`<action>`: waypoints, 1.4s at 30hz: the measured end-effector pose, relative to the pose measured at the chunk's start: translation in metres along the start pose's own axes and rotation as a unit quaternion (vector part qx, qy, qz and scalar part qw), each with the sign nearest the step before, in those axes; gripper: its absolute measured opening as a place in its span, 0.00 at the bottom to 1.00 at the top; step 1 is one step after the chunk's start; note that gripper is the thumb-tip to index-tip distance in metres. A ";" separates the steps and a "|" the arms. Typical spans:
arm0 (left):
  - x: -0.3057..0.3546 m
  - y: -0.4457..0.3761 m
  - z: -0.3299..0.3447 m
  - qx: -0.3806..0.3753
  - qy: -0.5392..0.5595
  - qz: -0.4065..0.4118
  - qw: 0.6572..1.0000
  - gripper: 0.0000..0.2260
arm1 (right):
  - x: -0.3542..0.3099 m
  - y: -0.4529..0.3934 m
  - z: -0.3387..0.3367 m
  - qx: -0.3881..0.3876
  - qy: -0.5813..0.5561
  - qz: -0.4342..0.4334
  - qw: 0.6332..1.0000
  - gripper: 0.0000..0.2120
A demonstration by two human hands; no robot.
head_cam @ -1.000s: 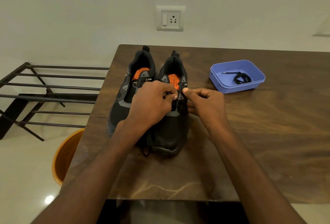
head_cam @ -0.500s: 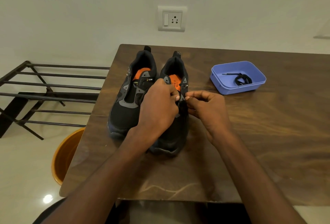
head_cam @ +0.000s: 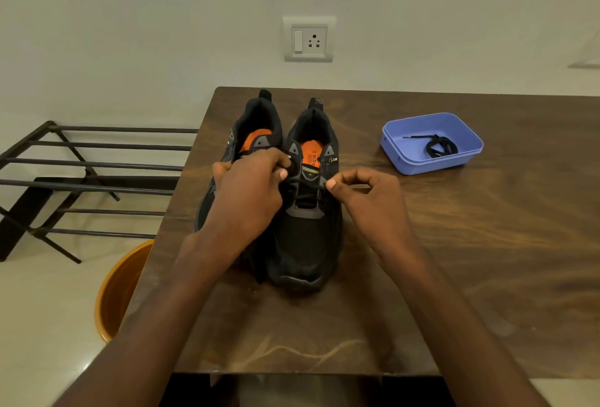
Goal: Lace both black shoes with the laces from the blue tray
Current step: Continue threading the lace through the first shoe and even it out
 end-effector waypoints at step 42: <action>-0.011 -0.010 -0.001 0.004 0.053 0.084 0.995 0.09 | 0.006 -0.005 -0.077 0.230 0.091 -0.018 0.969 0.03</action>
Point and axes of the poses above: each hand's wrist, its own y-axis away from the middle knuckle, its own z-axis out of the palm, x = y × z, the point moved 9 cm from there along -y, towards the middle knuckle, and after that the axes turned 4 degrees about y, right-handed, at the moved point
